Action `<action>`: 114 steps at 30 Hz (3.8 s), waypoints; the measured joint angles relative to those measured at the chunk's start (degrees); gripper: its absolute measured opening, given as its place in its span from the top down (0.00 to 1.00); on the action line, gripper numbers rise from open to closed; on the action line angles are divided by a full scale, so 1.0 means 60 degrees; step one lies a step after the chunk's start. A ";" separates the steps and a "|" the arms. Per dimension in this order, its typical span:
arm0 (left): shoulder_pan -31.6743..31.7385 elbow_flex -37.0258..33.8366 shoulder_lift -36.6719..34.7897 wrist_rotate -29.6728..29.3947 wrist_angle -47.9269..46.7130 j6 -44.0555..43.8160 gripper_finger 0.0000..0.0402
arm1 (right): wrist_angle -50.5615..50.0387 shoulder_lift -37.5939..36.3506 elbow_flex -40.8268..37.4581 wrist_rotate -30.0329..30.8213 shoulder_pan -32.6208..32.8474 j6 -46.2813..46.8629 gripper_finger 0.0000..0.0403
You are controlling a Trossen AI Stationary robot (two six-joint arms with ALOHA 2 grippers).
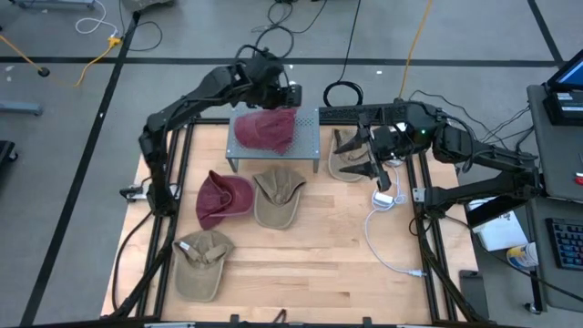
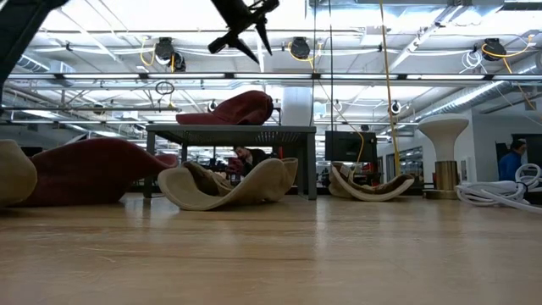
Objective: Pick & Place hat
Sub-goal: Put the dark red cap on the shelf
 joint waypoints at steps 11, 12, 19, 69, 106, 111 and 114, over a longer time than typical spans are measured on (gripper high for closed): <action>-0.0404 0.0485 0.0851 -0.1375 -0.0401 -0.0385 0.60 | 0.0132 -0.0572 0.0000 -0.0671 0.0004 -0.0171 0.50; -0.0423 0.0485 0.0879 -0.1430 -0.0428 -0.0384 0.60 | 0.0122 -0.0620 0.0000 -0.0668 0.0004 -0.0196 0.50; -0.0740 0.0489 0.1204 -0.2352 -0.0661 -0.0265 0.60 | 0.0033 -0.0727 0.0000 -0.0687 0.0004 -0.0217 0.50; -0.2877 0.0416 0.2234 -0.6770 0.0144 0.6192 0.32 | 0.0188 -0.1474 0.0004 -0.0092 0.0002 -0.0415 0.50; -0.2707 0.0415 0.2976 -0.7012 -0.4298 0.2174 0.65 | 0.0202 -0.1288 0.0004 -0.0121 0.0000 -0.0694 0.50; -0.2707 0.0416 0.2973 -0.7057 -0.4774 0.1481 0.68 | 0.0171 -0.1288 0.0004 -0.0121 0.0000 -0.0690 0.50; -0.2712 0.0412 0.2973 -0.7082 -0.4921 0.1318 0.71 | 0.0076 -0.1288 0.0004 -0.0124 0.0000 -0.0711 0.50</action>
